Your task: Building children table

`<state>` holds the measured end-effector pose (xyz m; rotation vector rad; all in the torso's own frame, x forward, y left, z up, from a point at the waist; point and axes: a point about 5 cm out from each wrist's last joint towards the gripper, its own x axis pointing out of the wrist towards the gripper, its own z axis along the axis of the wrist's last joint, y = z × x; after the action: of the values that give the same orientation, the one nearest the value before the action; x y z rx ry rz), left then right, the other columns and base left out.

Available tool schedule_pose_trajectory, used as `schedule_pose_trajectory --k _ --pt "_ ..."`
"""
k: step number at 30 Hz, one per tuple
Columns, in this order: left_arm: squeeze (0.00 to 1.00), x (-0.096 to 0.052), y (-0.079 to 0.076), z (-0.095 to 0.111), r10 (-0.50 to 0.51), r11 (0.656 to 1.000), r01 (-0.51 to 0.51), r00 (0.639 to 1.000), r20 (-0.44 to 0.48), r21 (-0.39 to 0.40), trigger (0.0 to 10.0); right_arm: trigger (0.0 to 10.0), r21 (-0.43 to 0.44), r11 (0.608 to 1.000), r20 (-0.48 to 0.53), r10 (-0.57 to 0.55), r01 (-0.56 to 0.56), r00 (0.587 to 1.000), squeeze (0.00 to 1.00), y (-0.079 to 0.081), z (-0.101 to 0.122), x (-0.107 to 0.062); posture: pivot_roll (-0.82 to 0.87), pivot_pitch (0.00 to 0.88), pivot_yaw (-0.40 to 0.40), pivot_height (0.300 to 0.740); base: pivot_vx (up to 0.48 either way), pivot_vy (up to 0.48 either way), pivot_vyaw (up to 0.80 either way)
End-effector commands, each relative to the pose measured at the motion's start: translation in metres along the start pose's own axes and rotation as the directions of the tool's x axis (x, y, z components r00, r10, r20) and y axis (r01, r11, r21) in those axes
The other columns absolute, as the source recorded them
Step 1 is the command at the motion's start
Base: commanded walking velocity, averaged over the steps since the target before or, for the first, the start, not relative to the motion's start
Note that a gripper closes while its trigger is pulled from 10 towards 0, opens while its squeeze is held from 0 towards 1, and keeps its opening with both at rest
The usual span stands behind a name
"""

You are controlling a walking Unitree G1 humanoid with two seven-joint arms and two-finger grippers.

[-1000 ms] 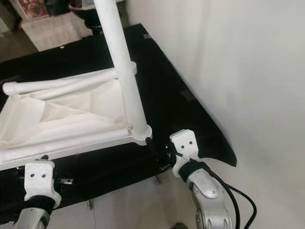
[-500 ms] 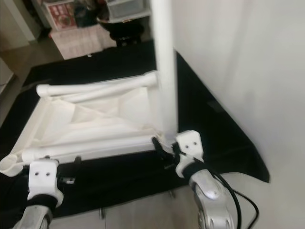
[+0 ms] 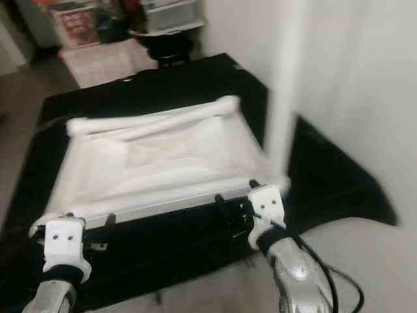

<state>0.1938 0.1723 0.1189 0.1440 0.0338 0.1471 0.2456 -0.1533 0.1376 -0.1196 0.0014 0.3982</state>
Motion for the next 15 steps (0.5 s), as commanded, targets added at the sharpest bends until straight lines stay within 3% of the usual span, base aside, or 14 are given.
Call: schedule_pose_trajectory --k 1,3,15 --pt "0.00 0.000 0.000 -0.001 -0.006 1.000 0.006 1.000 -0.008 0.014 10.0 10.0 0.008 1.000 0.003 0.007 -0.007 1.000 0.00 0.000 0.000 -0.001 -0.08 0.126 0.092 0.740 0.000 0.480 0.00" --pt "0.00 0.001 0.000 -0.001 -0.012 1.000 0.012 1.000 -0.004 0.013 10.0 10.0 -0.005 1.000 0.011 0.029 -0.029 1.000 0.00 0.003 0.002 0.001 -0.07 0.126 0.096 0.740 0.000 0.480 0.00" --pt "0.00 0.014 -0.006 0.009 -0.102 0.994 0.100 0.994 0.042 0.047 10.0 10.0 -0.075 0.993 0.041 0.094 -0.091 0.995 0.00 0.010 0.008 0.012 -0.07 0.117 0.091 0.740 0.000 0.000 0.00"
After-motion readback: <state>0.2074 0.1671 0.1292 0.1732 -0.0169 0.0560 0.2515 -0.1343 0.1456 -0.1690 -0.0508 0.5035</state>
